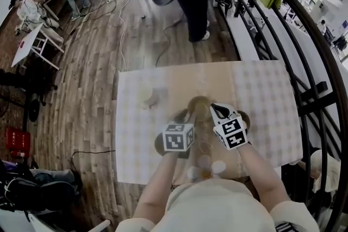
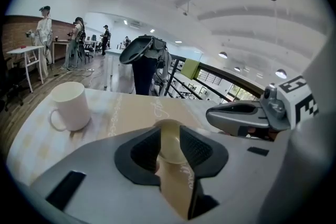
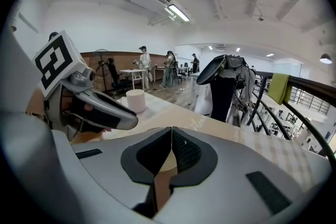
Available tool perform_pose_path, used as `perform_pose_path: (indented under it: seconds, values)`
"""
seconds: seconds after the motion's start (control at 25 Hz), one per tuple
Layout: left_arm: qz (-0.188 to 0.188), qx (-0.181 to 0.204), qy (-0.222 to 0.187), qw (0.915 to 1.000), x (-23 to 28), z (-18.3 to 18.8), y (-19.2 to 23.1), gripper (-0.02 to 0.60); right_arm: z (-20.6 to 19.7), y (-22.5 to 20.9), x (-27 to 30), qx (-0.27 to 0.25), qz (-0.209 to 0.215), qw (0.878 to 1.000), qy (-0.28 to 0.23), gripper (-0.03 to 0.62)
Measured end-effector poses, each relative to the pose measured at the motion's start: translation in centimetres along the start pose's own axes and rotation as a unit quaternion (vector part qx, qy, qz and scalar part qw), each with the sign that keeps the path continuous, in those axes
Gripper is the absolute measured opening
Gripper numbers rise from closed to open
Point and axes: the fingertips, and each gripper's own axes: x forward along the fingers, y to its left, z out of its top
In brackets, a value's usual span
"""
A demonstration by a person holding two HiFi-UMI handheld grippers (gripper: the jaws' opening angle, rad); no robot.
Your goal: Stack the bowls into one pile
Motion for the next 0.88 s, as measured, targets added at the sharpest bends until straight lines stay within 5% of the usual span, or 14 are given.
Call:
perform_pose_path:
  seconds: [0.56,0.88]
  values:
    - [0.019,0.018,0.099,0.9948,3.6,-3.5,2.5,0.117,-5.1,-0.8,3.7,-0.02,-0.018,0.99,0.141,0.061]
    - [0.028,0.013,0.117,0.9926,4.9,-3.7,3.4,0.11,-6.3,-1.5,5.2,-0.026,-0.021,0.98,0.194,0.066]
